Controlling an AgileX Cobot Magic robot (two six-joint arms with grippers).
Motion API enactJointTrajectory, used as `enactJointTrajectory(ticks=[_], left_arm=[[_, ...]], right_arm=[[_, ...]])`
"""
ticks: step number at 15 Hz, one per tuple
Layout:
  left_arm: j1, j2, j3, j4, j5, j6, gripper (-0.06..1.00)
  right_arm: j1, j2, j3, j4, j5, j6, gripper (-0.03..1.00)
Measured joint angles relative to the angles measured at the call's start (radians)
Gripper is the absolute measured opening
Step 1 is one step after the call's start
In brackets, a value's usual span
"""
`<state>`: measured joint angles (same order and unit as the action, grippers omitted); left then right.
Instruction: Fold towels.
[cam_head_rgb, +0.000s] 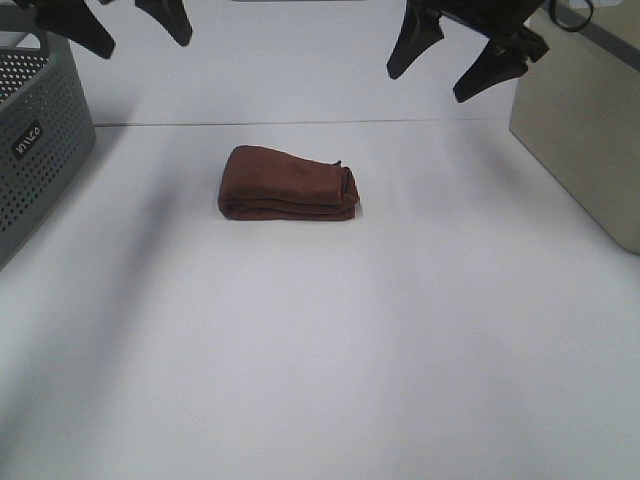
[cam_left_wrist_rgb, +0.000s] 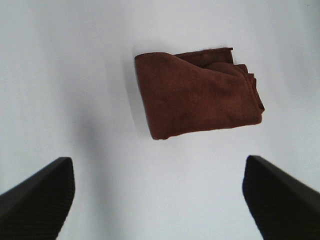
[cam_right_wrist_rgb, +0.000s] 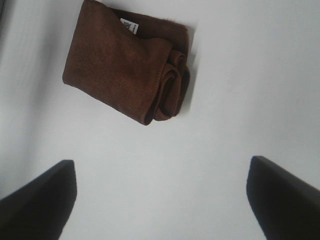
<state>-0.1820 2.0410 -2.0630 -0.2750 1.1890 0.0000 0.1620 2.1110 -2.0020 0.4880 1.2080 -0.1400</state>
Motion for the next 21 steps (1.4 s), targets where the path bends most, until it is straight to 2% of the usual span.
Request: enactJointTrajectory(ticks=[2, 5, 7, 13, 18, 19, 21], left_arm=[[0.0, -0.1, 0.002, 0.057, 0.02, 0.0, 0.86], [0.0, -0.278, 0.107, 0.13, 0.022, 0.0, 0.86], [0.0, -0.454, 0.252, 0.156, 0.022, 0.0, 0.86], [0.0, -0.974, 0.72, 0.159, 0.024, 0.0, 0.86], [0.0, -1.48, 1.136, 0.158, 0.029, 0.0, 0.86], [0.0, -1.674, 1.261, 0.158, 0.029, 0.0, 0.85], [0.0, -1.791, 1.329, 0.158, 0.03, 0.01, 0.85]], right_arm=[[0.0, -0.165, 0.127, -0.088, 0.001, 0.032, 0.86], [0.0, -0.405, 0.325, -0.155, 0.003, 0.043, 0.86], [0.0, -0.561, 0.46, -0.181, 0.003, 0.043, 0.86], [0.0, -1.039, 0.851, -0.284, 0.004, 0.043, 0.86], [0.0, -1.484, 1.162, -0.302, 0.007, 0.043, 0.86], [0.0, -1.627, 1.25, -0.323, 0.008, 0.043, 0.86], [0.0, -1.724, 1.305, -0.338, 0.001, 0.043, 0.86]])
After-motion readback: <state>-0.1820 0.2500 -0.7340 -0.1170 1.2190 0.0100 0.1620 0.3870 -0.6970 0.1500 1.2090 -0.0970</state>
